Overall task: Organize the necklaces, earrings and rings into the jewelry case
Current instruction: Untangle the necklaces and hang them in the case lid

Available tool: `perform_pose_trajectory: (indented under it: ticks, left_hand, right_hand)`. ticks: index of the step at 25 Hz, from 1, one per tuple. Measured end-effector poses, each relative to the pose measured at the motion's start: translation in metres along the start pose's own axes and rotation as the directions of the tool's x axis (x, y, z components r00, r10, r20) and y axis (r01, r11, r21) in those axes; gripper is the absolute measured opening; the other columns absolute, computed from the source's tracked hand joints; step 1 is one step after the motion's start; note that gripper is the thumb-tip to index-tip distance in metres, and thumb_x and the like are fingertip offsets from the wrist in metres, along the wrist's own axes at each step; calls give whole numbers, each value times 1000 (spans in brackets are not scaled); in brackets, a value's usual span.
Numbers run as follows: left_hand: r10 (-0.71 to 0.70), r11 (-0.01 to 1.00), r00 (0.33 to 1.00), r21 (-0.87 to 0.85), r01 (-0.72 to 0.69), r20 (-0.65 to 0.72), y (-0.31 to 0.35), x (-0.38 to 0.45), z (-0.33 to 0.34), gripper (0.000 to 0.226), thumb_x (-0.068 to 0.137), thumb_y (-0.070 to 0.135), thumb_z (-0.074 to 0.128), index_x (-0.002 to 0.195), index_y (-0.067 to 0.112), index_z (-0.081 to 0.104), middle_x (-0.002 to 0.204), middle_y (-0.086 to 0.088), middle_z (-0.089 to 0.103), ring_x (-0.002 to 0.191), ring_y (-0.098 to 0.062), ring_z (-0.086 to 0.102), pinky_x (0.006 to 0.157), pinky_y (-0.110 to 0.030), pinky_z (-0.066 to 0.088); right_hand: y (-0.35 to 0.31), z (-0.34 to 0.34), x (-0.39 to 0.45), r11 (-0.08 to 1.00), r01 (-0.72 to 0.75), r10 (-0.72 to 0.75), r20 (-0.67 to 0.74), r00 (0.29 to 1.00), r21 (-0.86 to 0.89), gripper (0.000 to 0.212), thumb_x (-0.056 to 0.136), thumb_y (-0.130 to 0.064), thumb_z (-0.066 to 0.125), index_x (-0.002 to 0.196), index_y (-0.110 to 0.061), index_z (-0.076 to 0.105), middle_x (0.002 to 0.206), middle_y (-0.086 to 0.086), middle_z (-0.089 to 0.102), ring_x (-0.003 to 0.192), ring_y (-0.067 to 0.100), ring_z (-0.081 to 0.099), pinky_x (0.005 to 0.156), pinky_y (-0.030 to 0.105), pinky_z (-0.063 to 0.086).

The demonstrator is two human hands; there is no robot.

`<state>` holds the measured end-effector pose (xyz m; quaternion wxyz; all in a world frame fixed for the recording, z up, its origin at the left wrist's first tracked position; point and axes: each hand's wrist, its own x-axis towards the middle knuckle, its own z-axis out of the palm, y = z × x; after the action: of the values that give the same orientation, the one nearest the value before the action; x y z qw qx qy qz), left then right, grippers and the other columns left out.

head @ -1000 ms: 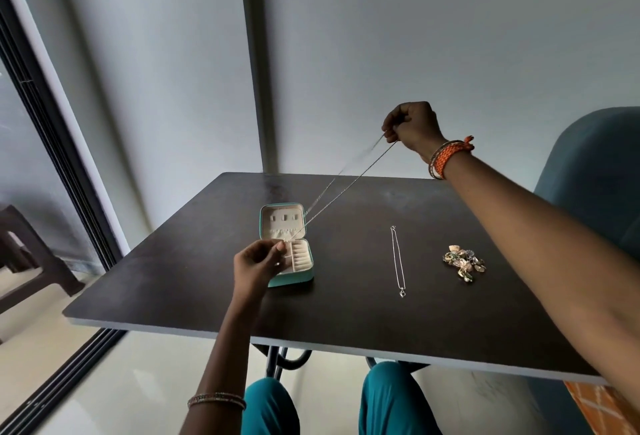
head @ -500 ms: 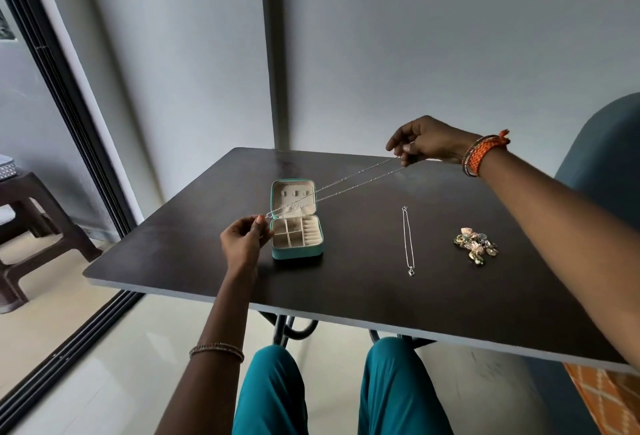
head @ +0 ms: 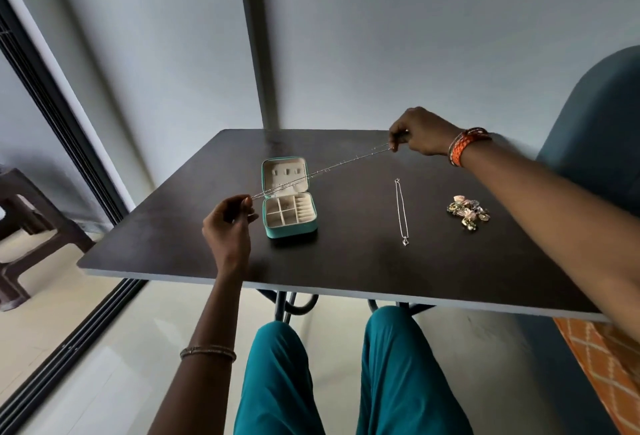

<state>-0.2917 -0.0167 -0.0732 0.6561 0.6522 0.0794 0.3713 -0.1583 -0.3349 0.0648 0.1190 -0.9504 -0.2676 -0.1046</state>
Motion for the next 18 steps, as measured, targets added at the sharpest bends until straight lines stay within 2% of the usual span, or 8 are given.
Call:
perform_pose_trajectory:
  ticks: [3, 5, 6, 9, 10, 11, 15, 18]
  left_hand:
    - [223, 962, 969, 136, -236, 103, 12, -18, 13, 11, 83, 8, 68, 93, 10, 72, 86, -5, 72, 74, -15, 66, 70, -31, 57]
    - [381, 869, 880, 217, -446, 282, 21, -33, 22, 12, 83, 10, 67, 93, 8, 73, 88, -3, 71, 71, -11, 64, 67, -21, 54]
    - [442, 806, 807, 222, -549, 392, 24, -41, 26, 13, 84, 12, 65, 93, 7, 73, 88, -4, 70, 71, -13, 64, 65, -22, 54]
    - [538, 542, 514, 193, -818, 668, 23, -61, 40, 17, 88, 16, 58, 98, 6, 69, 88, -10, 69, 73, -25, 65, 58, -33, 54]
    - [519, 471, 440, 185, -863, 733, 21, -69, 45, 16, 89, 14, 58, 100, 7, 66, 89, -10, 67, 76, -27, 64, 55, -36, 53]
    - [482, 427, 399, 189, -884, 780, 19, -76, 50, 15, 89, 13, 57, 101, 8, 64, 90, -10, 64, 78, -27, 61, 52, -37, 52]
    - [337, 430, 417, 257, -866, 844, 12, -93, 67, 29, 88, 18, 41, 106, 5, 60, 97, -11, 58, 90, -30, 56, 54, -42, 52]
    - [268, 464, 446, 291, -837, 854, 8, -93, 73, 21, 87, 13, 51, 105, 5, 60, 97, -11, 57, 91, -31, 55, 57, -43, 52]
  right_hand:
    - [22, 13, 7, 992, -117, 115, -39, 993, -44, 25, 84, 10, 52, 92, -2, 73, 102, 21, 69, 98, 34, 63, 89, 38, 50]
    - [33, 27, 10, 978, -206, 203, -62, 977, -45, 25, 87, 4, 51, 102, 2, 70, 111, 25, 66, 108, 39, 59, 96, 41, 47]
    - [37, 34, 10, 970, -241, 238, -76, 968, -34, 25, 88, 2, 50, 105, 3, 69, 113, 26, 65, 110, 40, 58, 98, 42, 46]
    - [44, 48, 16, 944, -326, 330, -93, 939, 54, 26, 90, -8, 52, 102, 8, 69, 111, 27, 66, 110, 40, 58, 98, 45, 47]
    - [45, 50, 19, 938, -341, 345, -76, 935, 67, 27, 90, -12, 55, 101, 8, 69, 110, 27, 66, 110, 39, 58, 97, 44, 47]
    - [46, 53, 23, 933, -352, 356, -54, 933, 75, 28, 89, -17, 60, 102, 7, 69, 111, 25, 66, 110, 38, 58, 97, 42, 47]
    - [43, 68, 43, 948, -317, 317, 14, 948, 10, 51, 77, -26, 76, 118, 1, 62, 123, 21, 60, 117, 34, 54, 98, 38, 44]
    - [48, 84, 62, 961, -258, 263, 50, 963, -96, 50, 78, -17, 75, 122, 1, 60, 126, 22, 57, 120, 35, 51, 101, 37, 40]
